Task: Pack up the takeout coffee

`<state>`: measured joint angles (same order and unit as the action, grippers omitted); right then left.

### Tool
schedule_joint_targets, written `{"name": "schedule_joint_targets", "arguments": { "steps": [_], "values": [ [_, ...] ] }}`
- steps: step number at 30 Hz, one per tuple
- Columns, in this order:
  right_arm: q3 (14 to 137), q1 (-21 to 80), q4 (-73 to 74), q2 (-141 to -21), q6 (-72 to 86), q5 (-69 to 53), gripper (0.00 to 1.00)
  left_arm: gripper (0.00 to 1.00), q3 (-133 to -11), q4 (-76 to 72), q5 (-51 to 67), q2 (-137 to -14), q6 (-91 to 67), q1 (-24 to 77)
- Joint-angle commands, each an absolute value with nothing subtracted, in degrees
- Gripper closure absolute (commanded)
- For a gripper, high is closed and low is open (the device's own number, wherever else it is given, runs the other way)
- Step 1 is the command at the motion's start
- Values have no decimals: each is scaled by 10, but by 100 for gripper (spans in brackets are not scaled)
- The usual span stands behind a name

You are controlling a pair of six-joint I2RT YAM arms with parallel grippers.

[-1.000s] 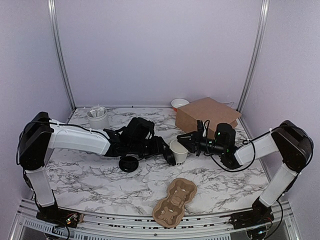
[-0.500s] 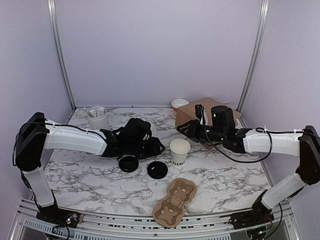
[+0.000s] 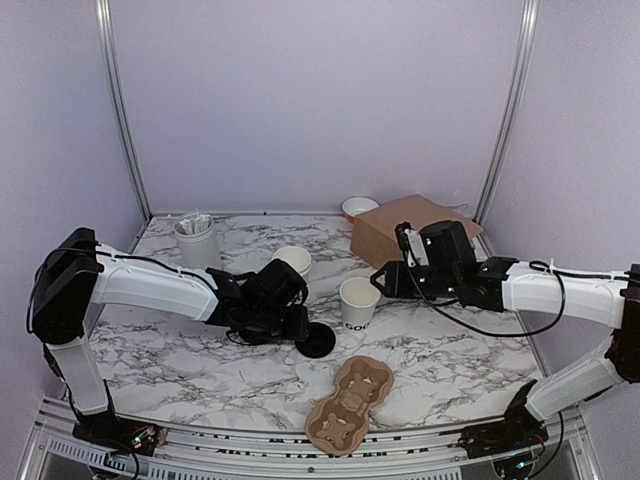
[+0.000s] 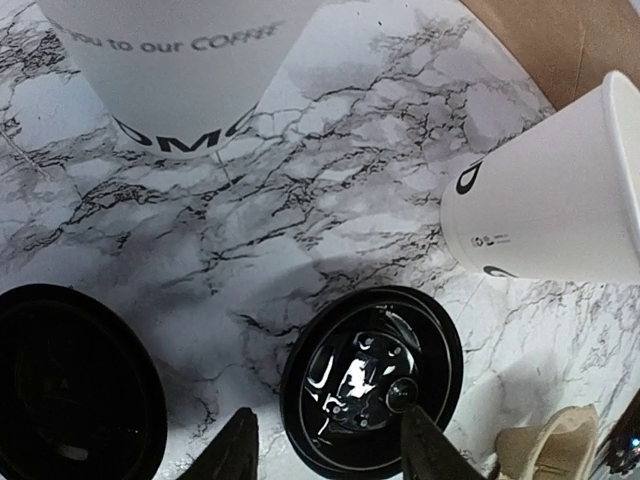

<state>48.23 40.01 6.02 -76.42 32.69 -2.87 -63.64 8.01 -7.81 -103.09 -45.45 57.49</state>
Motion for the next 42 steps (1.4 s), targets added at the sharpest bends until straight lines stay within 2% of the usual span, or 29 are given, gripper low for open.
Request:
{"name": "schedule_joint_targets", "arguments": {
  "steps": [1, 10, 18, 23, 32, 38, 40, 42],
  "values": [
    [499, 430, 110, -748, 276, 38, 57, 52, -671, 142, -108, -1072, -434, 587],
    [502, 454, 120, -742, 241, 63, 53, 59, -712, 163, -118, -1124, -432, 593],
    [520, 496, 122, -744, 193, 85, 50, 88, -720, 167, -123, -1130, -430, 593],
    [532, 549, 121, -741, 137, 143, 38, 96, -718, 167, -98, -1103, -427, 585],
    [507, 732, 48, -749, -54, 300, 21, 98, -722, 196, 35, -1021, -384, 545],
    [499, 799, 7, -775, -125, 429, 20, 97, -704, 223, 99, -958, -371, 526],
    [488, 799, -14, -756, -113, 440, 18, 97, -689, 218, 123, -936, -378, 516],
    [469, 789, -54, -710, -89, 385, 16, 97, -674, 200, 146, -910, -387, 508]
  ]
}}
